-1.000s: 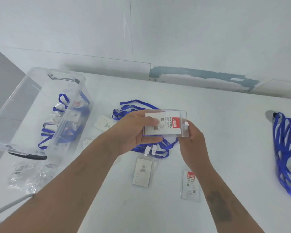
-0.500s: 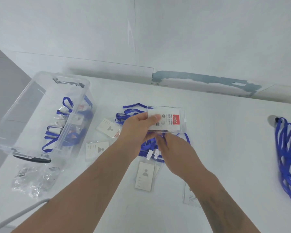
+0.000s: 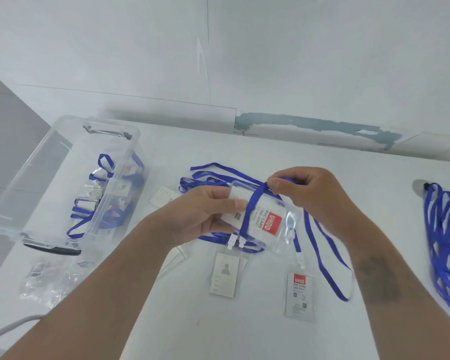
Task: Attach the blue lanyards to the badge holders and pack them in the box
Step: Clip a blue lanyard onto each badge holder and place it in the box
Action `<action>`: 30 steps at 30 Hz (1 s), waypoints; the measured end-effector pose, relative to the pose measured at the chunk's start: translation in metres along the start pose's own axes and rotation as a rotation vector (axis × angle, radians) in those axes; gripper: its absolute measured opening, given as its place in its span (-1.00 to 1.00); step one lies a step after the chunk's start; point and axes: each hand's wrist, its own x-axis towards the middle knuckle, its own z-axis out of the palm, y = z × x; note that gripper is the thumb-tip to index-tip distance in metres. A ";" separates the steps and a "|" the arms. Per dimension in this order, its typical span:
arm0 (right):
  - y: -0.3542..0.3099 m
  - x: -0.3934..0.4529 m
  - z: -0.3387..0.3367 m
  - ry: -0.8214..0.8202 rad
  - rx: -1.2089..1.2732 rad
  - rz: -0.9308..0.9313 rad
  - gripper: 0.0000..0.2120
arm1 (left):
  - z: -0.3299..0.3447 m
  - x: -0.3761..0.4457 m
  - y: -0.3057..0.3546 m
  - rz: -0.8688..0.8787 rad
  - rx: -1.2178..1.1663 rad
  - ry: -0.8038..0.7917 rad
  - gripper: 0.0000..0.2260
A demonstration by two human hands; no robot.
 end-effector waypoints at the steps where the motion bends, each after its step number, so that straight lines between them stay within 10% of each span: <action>1: 0.008 0.000 0.006 0.023 0.095 0.039 -0.79 | -0.001 0.000 0.000 0.024 -0.069 0.001 -0.87; 6: 0.035 -0.017 0.053 0.016 0.051 0.159 -0.62 | 0.000 0.014 -0.004 0.162 -0.387 0.247 -0.87; 11: 0.027 -0.042 0.073 -0.170 -0.416 -0.065 -0.75 | -0.004 0.020 -0.014 0.227 0.202 0.659 -0.93; 16: 0.001 -0.026 0.030 -0.062 -0.493 -0.178 -0.91 | -0.008 0.002 -0.013 0.094 0.358 0.301 -0.92; 22: 0.001 -0.014 0.008 -0.044 0.060 0.009 -0.86 | -0.006 -0.015 -0.003 -0.027 0.005 -0.081 -0.83; 27: 0.025 -0.022 0.043 0.010 -0.048 0.098 -0.74 | -0.002 -0.002 -0.003 0.144 -0.429 0.165 -0.84; 30: 0.026 -0.041 0.065 -0.110 -0.293 -0.025 -0.72 | -0.002 0.005 -0.009 0.172 -0.300 0.440 -0.88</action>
